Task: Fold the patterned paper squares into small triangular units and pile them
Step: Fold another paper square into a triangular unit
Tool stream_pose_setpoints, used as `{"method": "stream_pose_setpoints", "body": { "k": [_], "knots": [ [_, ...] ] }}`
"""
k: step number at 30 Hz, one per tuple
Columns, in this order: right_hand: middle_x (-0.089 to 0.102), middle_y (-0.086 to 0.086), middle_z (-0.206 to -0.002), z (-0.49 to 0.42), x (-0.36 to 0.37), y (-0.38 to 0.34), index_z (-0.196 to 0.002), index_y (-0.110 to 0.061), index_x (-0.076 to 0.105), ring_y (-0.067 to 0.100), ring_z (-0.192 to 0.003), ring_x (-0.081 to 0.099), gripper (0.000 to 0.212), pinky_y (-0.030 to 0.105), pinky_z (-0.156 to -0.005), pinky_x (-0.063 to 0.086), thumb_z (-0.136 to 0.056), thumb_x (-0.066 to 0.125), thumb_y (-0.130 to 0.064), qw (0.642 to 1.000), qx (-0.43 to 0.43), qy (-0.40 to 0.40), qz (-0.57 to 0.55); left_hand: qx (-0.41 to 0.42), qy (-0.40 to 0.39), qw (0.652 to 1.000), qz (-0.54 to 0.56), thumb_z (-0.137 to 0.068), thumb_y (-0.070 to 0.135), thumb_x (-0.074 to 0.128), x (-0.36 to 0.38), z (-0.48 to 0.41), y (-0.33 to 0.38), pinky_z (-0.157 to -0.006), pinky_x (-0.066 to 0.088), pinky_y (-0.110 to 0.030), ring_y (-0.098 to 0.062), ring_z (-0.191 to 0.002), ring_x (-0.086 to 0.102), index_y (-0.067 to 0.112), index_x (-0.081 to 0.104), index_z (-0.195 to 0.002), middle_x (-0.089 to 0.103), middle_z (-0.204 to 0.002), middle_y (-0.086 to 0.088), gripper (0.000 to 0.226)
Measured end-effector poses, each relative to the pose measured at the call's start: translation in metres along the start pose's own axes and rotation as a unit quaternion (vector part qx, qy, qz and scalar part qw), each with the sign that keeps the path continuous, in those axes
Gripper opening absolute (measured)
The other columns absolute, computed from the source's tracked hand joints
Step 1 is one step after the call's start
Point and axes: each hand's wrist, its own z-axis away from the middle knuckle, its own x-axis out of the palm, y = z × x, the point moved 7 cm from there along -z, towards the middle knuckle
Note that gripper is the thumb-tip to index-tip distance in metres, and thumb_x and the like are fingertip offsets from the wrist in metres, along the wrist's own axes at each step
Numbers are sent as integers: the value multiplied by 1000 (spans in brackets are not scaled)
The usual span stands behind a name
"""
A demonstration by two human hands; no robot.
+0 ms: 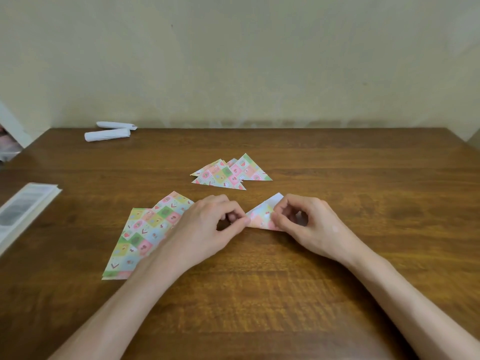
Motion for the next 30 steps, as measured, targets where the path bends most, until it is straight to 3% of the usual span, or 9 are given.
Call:
{"method": "stream_pose_setpoints", "body": {
  "k": [7,12,20,25,30],
  "knots": [
    [67,-4,-69,1,-2,3,-73,-20,65,5,-59,52,16,17,-61,42,-88,69,-18,1000,15,21,6,-21,-23,999,19,-97,44,65,3,0,2,-74,40,-21,-4,-90,54,35,69,-83,61,-83,18,17],
    [68,-6,-69,-1,1,5,-73,-24,62,8,-58,51,25,29,-63,47,-95,66,-35,999,16,24,19,-33,-45,998,30,-96,46,65,4,2,3,-72,35,-20,-7,-87,53,34,69,-79,60,-78,14,21],
    [63,-12,-68,-8,3,11,-76,-26,64,10,-61,56,21,36,-65,52,-91,70,-40,997,25,50,55,-43,-33,998,-17,-93,65,43,4,1,6,-71,39,-26,-5,-88,49,30,63,-76,56,-80,11,44],
    [63,-12,-70,-10,4,13,-77,-29,64,12,-65,58,18,41,-69,55,-87,72,-42,995,36,56,77,-56,-27,997,-41,-97,56,58,2,-1,6,-74,45,-27,-6,-90,49,32,69,-77,55,-84,13,33],
    [62,-12,-70,-10,6,13,-78,-30,64,11,-66,58,17,41,-69,55,-87,71,-42,993,45,58,87,-59,-30,996,-58,-98,55,57,3,1,8,-78,44,-27,-6,-92,48,33,67,-77,53,-86,15,32]
  ]
}}
